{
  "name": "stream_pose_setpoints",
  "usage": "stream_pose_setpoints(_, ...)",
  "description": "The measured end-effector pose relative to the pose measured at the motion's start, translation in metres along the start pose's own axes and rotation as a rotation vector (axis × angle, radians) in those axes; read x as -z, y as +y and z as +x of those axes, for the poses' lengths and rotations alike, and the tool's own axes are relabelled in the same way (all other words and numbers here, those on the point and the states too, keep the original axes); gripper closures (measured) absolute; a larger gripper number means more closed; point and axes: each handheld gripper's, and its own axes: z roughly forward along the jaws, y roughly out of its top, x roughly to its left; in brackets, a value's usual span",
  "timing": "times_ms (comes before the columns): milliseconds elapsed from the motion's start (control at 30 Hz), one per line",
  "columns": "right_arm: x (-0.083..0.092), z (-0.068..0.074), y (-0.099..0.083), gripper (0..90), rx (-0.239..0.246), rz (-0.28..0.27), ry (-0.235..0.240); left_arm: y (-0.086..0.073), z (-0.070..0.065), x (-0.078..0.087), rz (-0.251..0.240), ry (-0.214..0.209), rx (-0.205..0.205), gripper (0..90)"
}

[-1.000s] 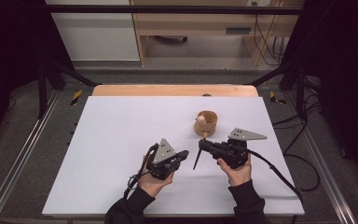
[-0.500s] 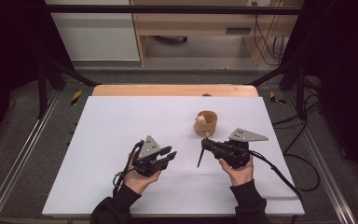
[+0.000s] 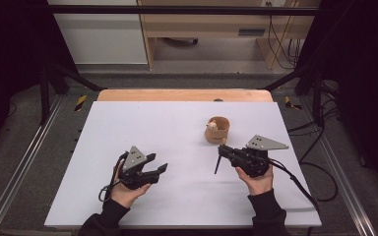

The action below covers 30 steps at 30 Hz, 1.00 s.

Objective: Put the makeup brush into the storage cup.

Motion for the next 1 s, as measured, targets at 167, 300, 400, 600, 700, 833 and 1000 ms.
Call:
stream_pose_setpoints(167,0.003,-0.003,0.002,83.8,0.002,-0.001,-0.013,-0.008,0.008,0.006,-0.012,0.016,0.026,30.5)
stream_pose_setpoints(300,0.004,-0.006,0.004,83.8,0.007,-0.002,-0.026,-0.015,0.015,0.010,-0.012,0.040,0.041,24.0)
stream_pose_setpoints(400,0.007,-0.009,0.007,83.8,0.009,-0.012,-0.041,-0.019,0.021,0.015,-0.019,0.056,0.067,19.8)
stream_pose_setpoints(600,0.009,-0.015,0.012,83.8,0.009,-0.022,-0.064,-0.023,0.030,0.020,-0.028,0.067,0.092,15.7)
stream_pose_setpoints(700,0.008,-0.019,0.014,83.8,0.014,-0.019,-0.074,-0.025,0.035,0.022,-0.031,0.074,0.103,14.4)
stream_pose_setpoints(833,0.006,-0.026,0.020,83.8,0.007,-0.026,-0.091,-0.029,0.043,0.024,-0.015,0.082,0.110,13.8)
stream_pose_setpoints(1000,0.002,-0.032,0.027,83.8,0.001,-0.025,-0.111,-0.031,0.048,0.025,-0.005,0.091,0.121,13.3)
